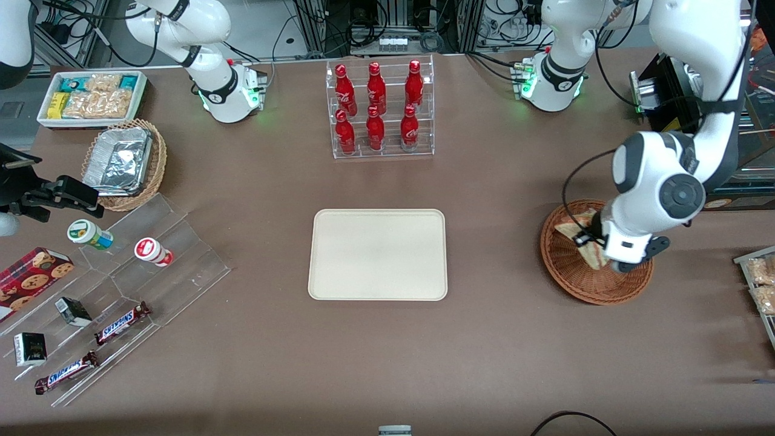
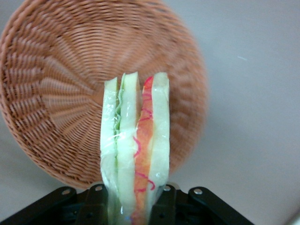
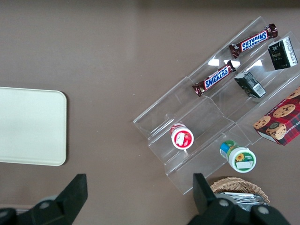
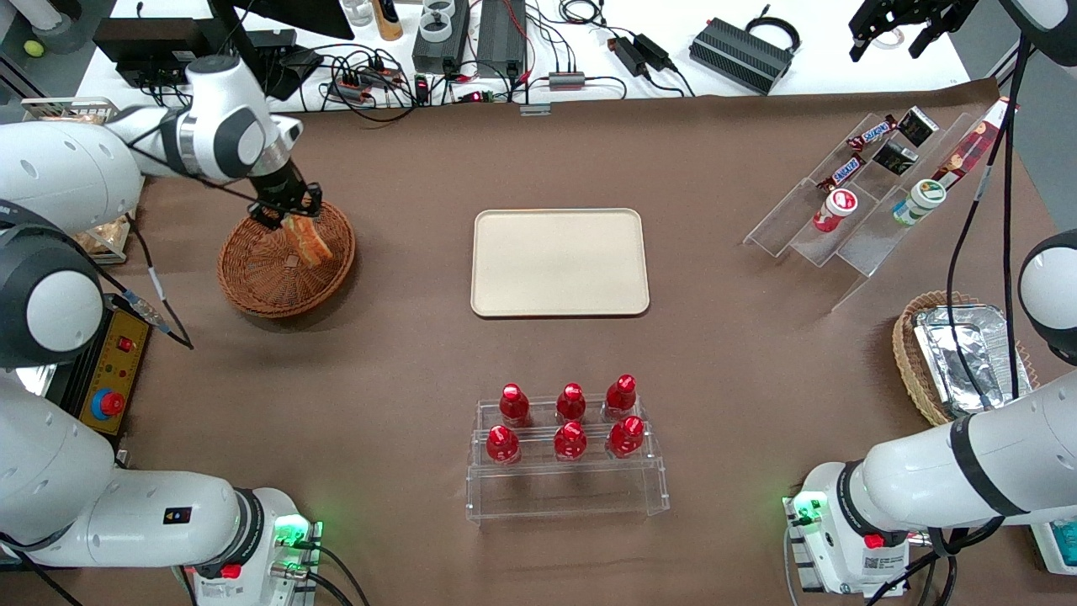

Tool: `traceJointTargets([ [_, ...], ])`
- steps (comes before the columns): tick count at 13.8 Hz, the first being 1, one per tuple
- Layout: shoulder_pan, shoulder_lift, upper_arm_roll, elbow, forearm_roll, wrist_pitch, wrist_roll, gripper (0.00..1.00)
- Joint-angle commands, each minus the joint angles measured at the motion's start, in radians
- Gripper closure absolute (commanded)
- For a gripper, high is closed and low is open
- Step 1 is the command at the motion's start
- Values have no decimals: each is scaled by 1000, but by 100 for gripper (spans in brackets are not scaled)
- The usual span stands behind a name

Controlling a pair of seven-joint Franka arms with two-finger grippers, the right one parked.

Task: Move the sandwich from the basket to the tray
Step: 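Lift the sandwich and carry it with the left gripper to the tray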

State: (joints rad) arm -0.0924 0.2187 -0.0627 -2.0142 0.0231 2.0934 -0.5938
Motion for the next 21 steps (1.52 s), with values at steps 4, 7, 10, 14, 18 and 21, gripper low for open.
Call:
traceJointTargets([
  [4, -226, 184, -15, 242, -66, -15, 61, 83],
  [7, -329, 312, -31, 391, -71, -13, 121, 83],
  [10, -385, 384, -31, 407, -71, 55, 123, 83],
  [14, -437, 430, -31, 407, -107, 125, 121, 82],
  [18, -487, 482, -31, 452, -103, 157, 123, 81],
  [21, -514, 517, -31, 460, -98, 157, 126, 78],
])
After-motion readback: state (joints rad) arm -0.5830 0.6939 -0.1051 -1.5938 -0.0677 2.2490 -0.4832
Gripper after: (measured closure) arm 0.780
